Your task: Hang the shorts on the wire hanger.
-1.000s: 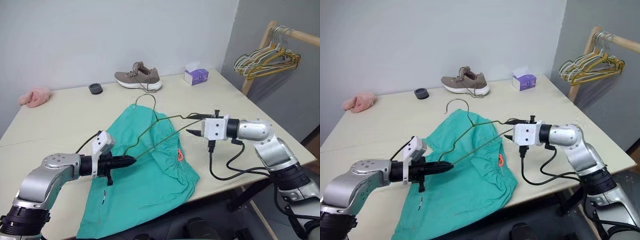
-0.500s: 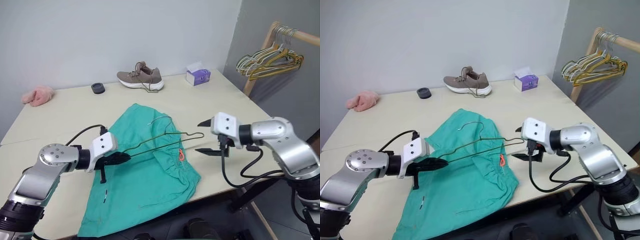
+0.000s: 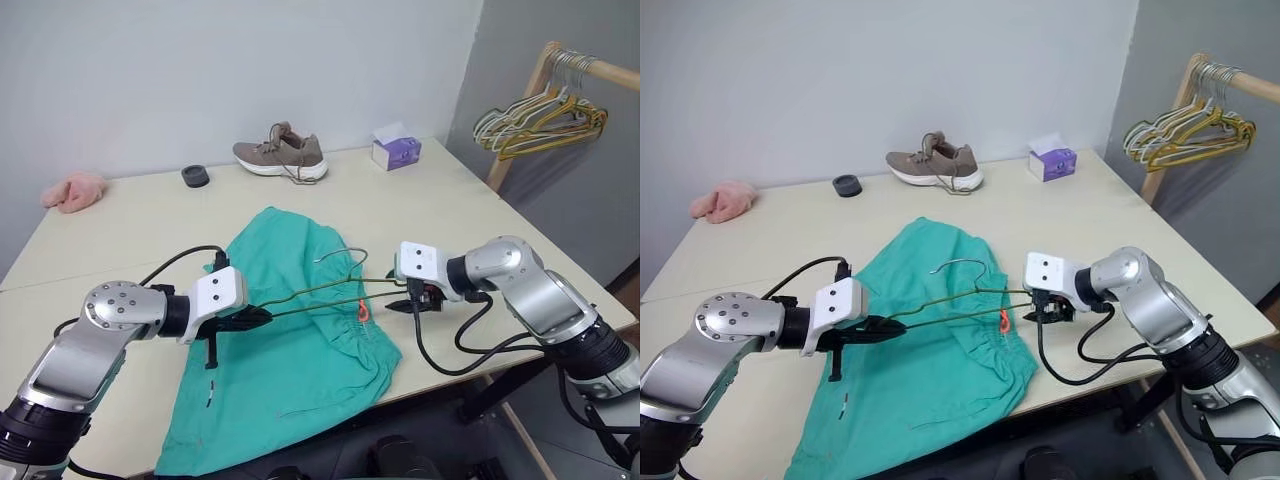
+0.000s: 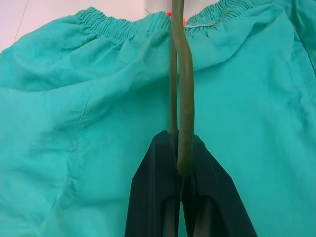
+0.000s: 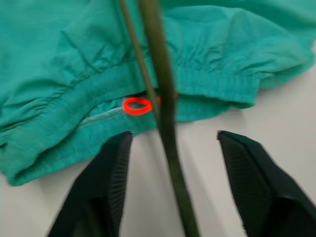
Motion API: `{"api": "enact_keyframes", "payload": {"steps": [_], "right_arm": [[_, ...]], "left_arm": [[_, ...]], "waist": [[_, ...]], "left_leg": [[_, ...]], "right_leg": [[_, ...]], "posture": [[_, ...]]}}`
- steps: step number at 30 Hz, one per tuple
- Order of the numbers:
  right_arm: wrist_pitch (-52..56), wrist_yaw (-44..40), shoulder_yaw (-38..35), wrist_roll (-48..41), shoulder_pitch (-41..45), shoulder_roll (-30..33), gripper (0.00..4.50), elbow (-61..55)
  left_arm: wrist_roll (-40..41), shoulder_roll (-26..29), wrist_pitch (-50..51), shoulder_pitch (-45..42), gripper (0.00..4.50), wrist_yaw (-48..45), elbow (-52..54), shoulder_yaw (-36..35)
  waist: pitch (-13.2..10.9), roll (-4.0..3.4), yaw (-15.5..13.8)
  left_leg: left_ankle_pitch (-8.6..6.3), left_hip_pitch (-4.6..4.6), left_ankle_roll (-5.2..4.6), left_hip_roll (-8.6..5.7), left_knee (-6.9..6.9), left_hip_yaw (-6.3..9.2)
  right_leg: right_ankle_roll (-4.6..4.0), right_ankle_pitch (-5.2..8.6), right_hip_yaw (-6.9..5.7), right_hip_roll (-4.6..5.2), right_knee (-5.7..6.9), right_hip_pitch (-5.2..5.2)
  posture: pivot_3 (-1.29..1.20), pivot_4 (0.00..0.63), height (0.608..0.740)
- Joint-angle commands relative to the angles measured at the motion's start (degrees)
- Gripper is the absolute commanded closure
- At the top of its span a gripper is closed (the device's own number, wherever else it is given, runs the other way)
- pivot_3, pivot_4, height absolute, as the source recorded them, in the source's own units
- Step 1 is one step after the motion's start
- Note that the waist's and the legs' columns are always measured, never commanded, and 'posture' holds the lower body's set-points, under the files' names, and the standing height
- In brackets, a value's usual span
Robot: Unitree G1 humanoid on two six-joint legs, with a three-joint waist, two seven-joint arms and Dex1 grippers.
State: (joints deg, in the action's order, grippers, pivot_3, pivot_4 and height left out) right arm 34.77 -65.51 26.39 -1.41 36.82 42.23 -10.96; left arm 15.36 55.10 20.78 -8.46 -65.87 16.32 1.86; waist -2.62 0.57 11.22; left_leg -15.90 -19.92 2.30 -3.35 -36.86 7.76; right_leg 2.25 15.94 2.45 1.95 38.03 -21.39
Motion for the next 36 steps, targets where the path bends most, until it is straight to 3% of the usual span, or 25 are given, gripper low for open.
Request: {"api": "enact_keyframes", "payload": {"steps": [1, 5, 12, 20, 26, 36], "right_arm": [[0.08, -1.54, 0.03, 0.31, 1.59, 0.4, 3.13, -0.26], [-0.04, -1.9, 0.42, 0.81, 1.09, 0.27, 4.47, -0.02], [0.27, -2.67, 0.17, -0.06, 0.5, 0.59, 4.47, -1.13], [1.42, -3.34, -1.5, -1.49, -1.63, 2.44, 4.5, -3.49], [4.83, -2.87, -4.75, -3.75, -4.31, 4.45, 4.5, -5.21], [13.79, -0.52, -15.69, -9.95, -12.85, 10.37, 4.5, -8.44]], "left_arm": [[-0.02, 0.85, -1.5, -0.01, 4.5, -0.37, -0.03, -1.51], [-0.09, 0.78, -2.31, 0.48, 4.5, -0.72, -0.52, -1.48], [2.88, -1.83, -1.56, 0.47, 4.5, -0.6, -1.22, -2.48], [11.63, -7.36, 5.29, -0.31, 2.24, 2.54, -2.48, -8.25], [15.45, -8.5, 10.27, -1.64, 0.46, 7.09, -5.14, -13.83], [13.97, -6.6, 10.82, 1.49, 0.46, 7.7, -8.36, -16.15]], "waist": [[0.0, 0.0, 0.02], [0.0, 0.0, 0.04], [-0.01, -0.01, 0.01], [0.0, 0.0, 0.01], [0.01, 0.01, 0.08], [0.01, 0.01, 0.07]], "left_leg": [[0.0, 0.0, 0.0, 0.0, 0.0, 0.0], [0.0, 0.01, 0.0, 0.0, 0.0, -0.01], [0.0, 0.0, 0.0, 0.0, -0.01, 0.0], [0.0, 0.0, 0.0, 0.01, -0.02, 0.03], [0.0, 0.01, 0.0, 0.01, -0.06, 0.04], [-0.01, 0.0, 0.01, 0.0, -0.05, 0.0]], "right_leg": [[0.0, 0.0, 0.0, 0.0, 0.01, 0.0], [0.0, 0.0, 0.0, 0.0, 0.01, 0.0], [0.0, 0.0, -0.01, 0.01, 0.0, 0.0], [0.0, 0.0, -0.04, 0.01, 0.01, 0.01], [0.0, 0.0, -0.05, 0.01, 0.04, 0.02], [0.0, 0.0, -0.02, 0.02, 0.0, 0.01]], "posture": [[-0.23, 0.0, 0.74], [-0.23, 0.0, 0.74], [-0.23, 0.0, 0.74], [-0.24, 0.0, 0.74], [-0.25, 0.0, 0.74], [-0.28, 0.0, 0.74]]}}
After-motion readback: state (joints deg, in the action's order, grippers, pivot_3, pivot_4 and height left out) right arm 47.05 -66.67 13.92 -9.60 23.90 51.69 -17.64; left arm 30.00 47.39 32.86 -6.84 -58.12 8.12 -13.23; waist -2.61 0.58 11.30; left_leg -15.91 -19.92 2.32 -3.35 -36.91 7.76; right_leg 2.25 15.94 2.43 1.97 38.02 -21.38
